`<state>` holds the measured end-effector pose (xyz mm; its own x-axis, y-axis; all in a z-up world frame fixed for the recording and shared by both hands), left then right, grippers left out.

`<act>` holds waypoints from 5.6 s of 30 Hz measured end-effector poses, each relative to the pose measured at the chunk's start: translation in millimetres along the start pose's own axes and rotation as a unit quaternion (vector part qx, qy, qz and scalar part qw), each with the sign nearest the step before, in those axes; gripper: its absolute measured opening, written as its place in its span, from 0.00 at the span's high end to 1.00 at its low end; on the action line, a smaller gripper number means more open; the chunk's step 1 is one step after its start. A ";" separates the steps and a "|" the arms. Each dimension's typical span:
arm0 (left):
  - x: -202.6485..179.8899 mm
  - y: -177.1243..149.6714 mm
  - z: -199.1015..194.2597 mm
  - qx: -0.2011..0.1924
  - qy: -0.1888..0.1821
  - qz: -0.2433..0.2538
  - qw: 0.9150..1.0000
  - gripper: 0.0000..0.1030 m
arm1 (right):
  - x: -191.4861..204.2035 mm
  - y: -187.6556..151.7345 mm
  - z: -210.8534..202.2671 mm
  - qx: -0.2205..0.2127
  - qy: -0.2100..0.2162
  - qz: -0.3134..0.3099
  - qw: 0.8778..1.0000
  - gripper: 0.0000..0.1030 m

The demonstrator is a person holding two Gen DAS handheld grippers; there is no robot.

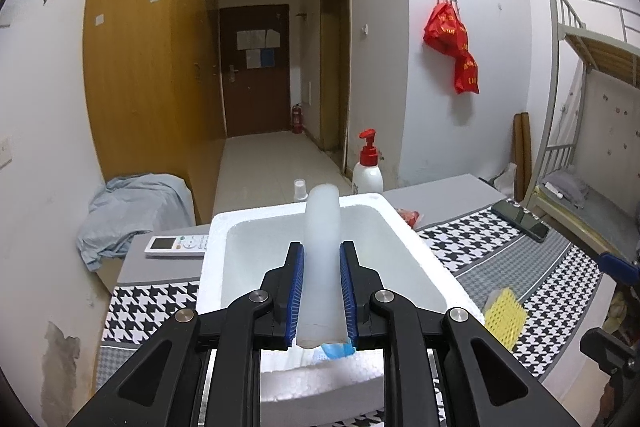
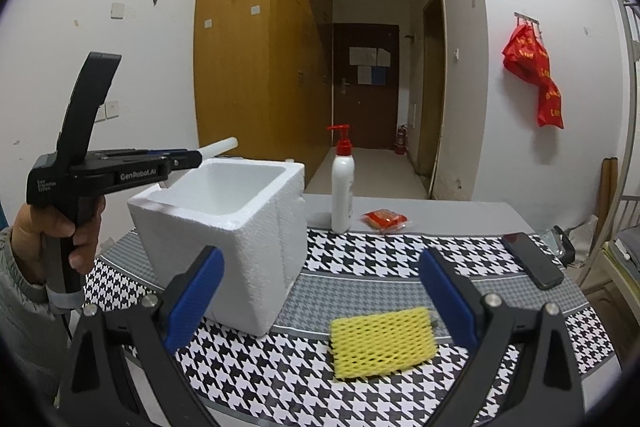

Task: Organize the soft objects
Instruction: 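Open the left tool to drop the white tube into the foam box, then withdraw both tools from the foam box toward the yellow mesh sponge, then close the left tool on the yellow mesh sponge and lift it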

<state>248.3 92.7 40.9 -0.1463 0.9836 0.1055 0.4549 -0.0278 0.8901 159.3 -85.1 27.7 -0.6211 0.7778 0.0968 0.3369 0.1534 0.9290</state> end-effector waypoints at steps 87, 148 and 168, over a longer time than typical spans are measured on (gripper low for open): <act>-78.4 -88.1 -112.8 -0.064 -0.032 -0.040 0.997 0.01 | -33.9 -43.2 -87.9 -0.027 -0.015 -0.003 1.000 0.04; -194.6 -102.4 26.6 0.113 -0.076 0.051 0.989 0.01 | -146.0 -88.4 -61.9 0.042 -0.022 0.082 0.995 0.04; -205.3 -115.6 51.1 0.160 -0.068 0.082 0.981 0.28 | -153.4 -91.9 -58.4 0.045 -0.029 0.093 0.994 0.04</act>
<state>270.6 -97.0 -106.4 0.0618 0.9858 0.1564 0.7185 -0.1527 0.6786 182.3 -254.1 -51.7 -0.5016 0.8311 0.2399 0.5057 0.0567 0.8609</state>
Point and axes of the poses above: each gripper's, at about its wrist camera, not at the fingertips, and z roughly the way its jaws point, x to its left, y to its top, the point moved 2 cm from there along z, roughly the way its jaws point, and after that the axes turned 14 degrees about y, right-handed, at the moved point
